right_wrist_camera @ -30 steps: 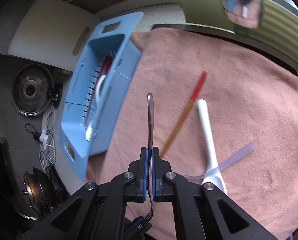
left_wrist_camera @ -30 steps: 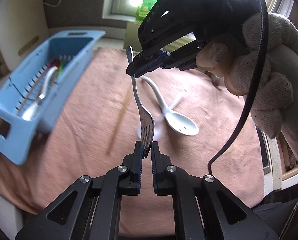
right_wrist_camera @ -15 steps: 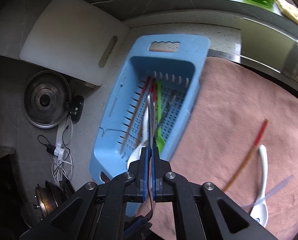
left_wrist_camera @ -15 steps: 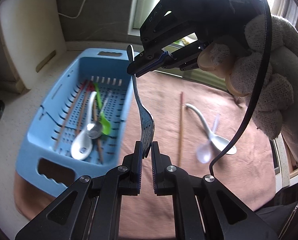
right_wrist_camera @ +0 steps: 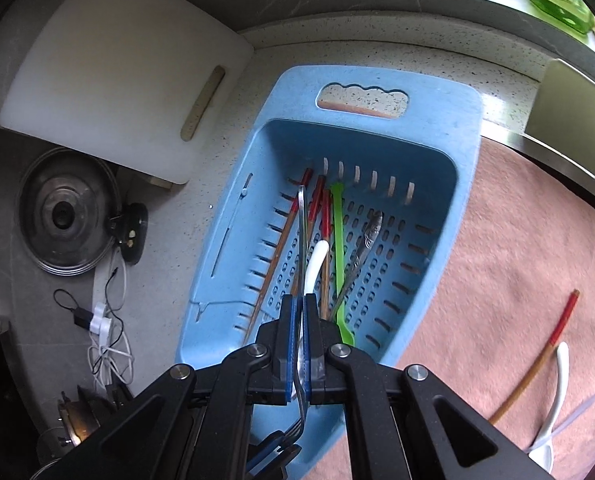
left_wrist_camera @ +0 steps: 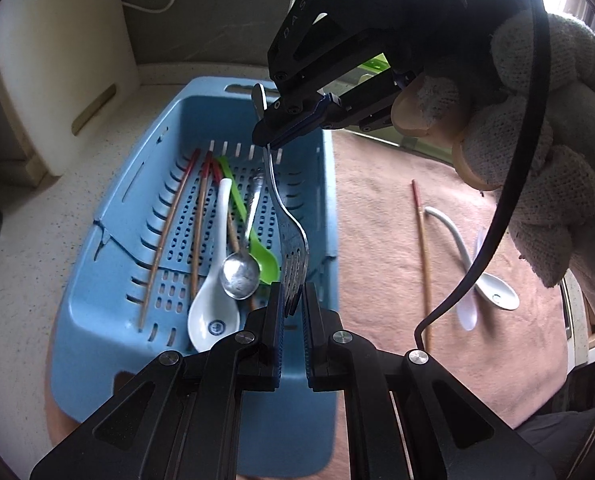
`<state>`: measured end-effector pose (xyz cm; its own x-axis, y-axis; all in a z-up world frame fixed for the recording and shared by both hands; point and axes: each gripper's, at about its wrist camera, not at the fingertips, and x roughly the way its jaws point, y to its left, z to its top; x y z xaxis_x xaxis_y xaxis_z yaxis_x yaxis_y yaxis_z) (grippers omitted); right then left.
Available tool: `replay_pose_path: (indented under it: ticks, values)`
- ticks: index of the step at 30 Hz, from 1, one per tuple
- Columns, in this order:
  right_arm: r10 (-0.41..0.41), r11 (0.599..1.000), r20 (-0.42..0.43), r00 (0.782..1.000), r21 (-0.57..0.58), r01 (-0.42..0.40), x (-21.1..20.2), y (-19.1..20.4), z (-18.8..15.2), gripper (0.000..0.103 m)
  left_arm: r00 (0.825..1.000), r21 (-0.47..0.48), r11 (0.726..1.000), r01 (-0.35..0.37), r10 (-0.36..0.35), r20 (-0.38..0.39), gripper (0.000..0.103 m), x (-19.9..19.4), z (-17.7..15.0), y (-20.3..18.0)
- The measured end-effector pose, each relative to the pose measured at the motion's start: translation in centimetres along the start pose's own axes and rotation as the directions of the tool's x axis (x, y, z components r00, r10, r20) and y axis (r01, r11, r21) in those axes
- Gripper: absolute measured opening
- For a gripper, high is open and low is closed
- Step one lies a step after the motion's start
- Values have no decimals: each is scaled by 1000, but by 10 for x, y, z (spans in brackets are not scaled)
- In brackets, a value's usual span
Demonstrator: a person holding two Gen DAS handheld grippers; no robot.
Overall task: Organize utensils
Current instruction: 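Carry the fork to the blue basket with the left tool and release it, then move both tools back over the white spoon and chopstick on the towel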
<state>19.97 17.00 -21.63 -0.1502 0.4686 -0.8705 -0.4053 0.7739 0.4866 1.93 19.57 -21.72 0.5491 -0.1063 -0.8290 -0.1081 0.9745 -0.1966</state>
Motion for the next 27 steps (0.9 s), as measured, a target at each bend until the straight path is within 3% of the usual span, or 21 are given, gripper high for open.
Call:
replay_pose_path:
  ticks: [10, 12, 14, 27]
  values:
    - [-58, 996, -10, 998, -64, 57, 17, 9, 9, 6, 1000, -35, 999, 1, -2, -14, 8, 12, 8, 18]
    - [-79, 994, 3, 997, -72, 79, 15, 10, 10, 16, 1000, -49, 999, -6, 5, -16, 18, 12, 9, 22]
    - [-80, 994, 13, 997, -73, 81, 13, 10, 10, 20, 1000, -52, 999, -8, 8, -11, 18, 11, 10, 23]
    - [-137, 973, 102, 985, -172, 153, -16, 11, -11, 22, 1000, -82, 997, -11, 13, 18, 18, -4, 1, 13]
